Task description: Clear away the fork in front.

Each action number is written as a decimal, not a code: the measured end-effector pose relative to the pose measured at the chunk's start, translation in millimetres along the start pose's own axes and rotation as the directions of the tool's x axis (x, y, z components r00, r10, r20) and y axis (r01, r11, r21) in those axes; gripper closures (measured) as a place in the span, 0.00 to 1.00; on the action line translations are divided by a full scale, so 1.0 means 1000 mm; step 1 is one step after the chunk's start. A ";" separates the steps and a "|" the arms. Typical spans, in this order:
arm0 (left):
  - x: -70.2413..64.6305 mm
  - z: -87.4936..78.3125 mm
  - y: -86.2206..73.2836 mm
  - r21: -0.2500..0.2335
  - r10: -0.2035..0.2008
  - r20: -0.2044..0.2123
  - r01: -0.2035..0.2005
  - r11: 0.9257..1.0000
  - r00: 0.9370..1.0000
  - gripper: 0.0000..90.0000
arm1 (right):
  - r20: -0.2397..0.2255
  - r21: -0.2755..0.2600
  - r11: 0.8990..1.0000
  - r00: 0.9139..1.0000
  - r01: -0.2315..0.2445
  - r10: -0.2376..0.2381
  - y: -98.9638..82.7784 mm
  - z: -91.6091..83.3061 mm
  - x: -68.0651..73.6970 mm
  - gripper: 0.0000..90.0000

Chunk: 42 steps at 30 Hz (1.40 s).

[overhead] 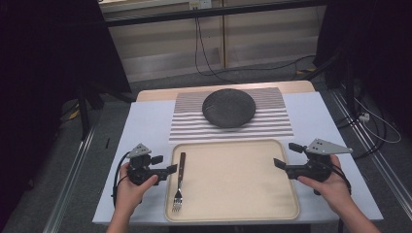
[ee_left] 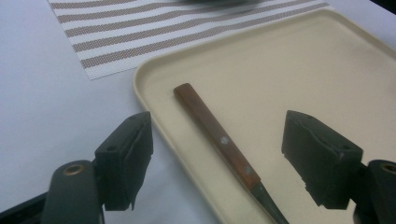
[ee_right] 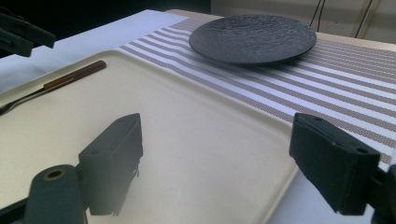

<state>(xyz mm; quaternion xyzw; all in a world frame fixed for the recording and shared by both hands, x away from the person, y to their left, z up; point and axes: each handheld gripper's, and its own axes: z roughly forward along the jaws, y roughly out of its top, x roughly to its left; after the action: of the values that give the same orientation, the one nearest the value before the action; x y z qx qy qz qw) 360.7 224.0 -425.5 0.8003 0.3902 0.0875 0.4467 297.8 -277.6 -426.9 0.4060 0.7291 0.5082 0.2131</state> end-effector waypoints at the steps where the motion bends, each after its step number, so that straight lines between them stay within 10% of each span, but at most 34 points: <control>1: 0.000 -0.002 -0.001 -0.004 0.001 -0.004 -0.002 1.000 1.000 0.25 | 0.003 0.002 1.000 1.000 0.001 -0.001 -0.001 -0.001 0.000 0.19; 42: 0.005 -0.021 -0.026 -0.035 0.031 -0.003 -0.031 0.999 1.000 0.13 | 0.041 0.035 0.999 0.999 0.009 -0.011 -0.032 -0.027 -0.002 0.19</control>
<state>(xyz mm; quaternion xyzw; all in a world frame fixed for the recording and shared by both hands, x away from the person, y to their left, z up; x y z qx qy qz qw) 339.1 249.1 -434.7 0.7982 0.3768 0.1024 0.4587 267.2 -299.8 -445.7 0.4164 0.7354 0.4858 0.2233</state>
